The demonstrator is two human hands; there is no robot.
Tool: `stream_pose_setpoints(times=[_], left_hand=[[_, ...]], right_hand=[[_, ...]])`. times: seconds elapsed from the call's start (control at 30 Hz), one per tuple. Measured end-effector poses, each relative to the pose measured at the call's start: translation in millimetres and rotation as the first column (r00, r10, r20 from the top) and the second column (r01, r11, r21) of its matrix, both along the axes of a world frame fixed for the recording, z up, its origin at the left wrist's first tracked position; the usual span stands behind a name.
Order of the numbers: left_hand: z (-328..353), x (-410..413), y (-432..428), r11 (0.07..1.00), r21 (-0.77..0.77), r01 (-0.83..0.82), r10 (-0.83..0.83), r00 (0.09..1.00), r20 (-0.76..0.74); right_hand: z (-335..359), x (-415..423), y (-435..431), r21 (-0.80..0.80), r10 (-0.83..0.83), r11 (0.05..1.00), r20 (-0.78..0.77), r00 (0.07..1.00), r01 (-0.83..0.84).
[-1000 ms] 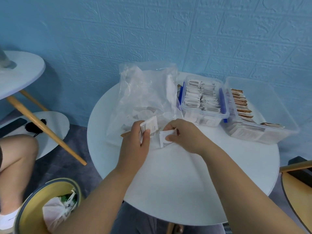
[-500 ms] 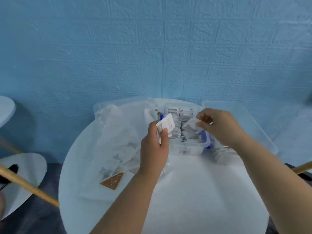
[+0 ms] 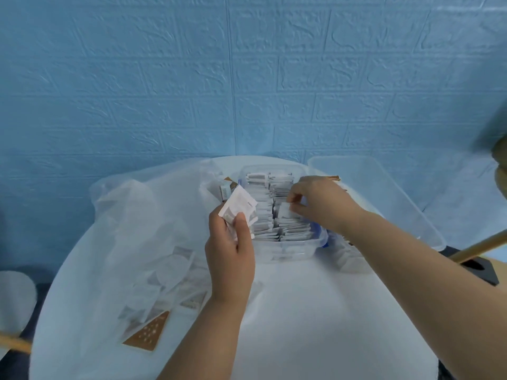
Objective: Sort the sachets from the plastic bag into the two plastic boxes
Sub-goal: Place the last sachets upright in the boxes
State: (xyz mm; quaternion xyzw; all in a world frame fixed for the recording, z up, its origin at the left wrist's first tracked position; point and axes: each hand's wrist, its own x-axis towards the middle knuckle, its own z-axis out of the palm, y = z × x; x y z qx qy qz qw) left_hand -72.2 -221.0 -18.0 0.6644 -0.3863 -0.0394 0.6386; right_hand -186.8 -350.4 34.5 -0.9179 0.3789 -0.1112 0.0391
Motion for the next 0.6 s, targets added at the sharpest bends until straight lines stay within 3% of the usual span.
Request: stream_pose_setpoints(times=[0.47, 0.53, 0.6], left_hand=[[-7.7, 11.3, -7.2, 0.988, 0.004, 0.157, -0.157, 0.988, 0.004], [-5.1, 11.5, -6.7, 0.983, 0.01, 0.182, -0.183, 0.983, 0.007], [-4.2, 12.4, -7.8, 0.981, 0.019, 0.192, -0.192, 0.981, 0.017]], right_hand=[[-1.2, 3.2, -19.1, 0.121, 0.066, 0.991, -0.08, 0.995, -0.056], [3.1, 2.1, -16.1, 0.108, 0.074, 0.991, 0.023, 0.997, -0.076], [10.4, 5.2, -8.3, 0.216, 0.038, 0.972, 0.256, 0.966, -0.096]])
